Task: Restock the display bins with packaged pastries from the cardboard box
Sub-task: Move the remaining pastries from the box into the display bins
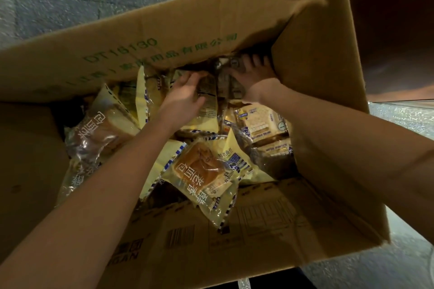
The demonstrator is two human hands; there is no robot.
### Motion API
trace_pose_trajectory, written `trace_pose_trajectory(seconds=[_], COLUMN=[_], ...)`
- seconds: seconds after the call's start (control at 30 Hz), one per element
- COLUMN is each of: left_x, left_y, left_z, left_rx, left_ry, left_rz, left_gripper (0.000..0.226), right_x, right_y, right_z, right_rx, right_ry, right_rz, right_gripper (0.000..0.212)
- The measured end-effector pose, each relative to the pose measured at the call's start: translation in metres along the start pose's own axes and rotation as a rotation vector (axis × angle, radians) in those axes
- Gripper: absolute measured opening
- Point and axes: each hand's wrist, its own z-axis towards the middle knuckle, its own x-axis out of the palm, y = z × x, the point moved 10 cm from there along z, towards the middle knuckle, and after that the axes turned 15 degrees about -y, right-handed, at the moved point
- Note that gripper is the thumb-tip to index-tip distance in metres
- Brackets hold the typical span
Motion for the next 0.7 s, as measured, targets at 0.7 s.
trace_pose_trajectory(seconds=[0.7], left_x=[0.034], left_y=[-0.044], left_z=[0.021], left_rx=[0.424], left_ry=[0.125], left_rz=[0.292], left_gripper=[0.063], right_x=[-0.064], right_y=[0.001], right_z=[-0.158], right_rx=[0.410], right_ry=[-0.158], right_rz=[0.935], right_gripper=[0.092])
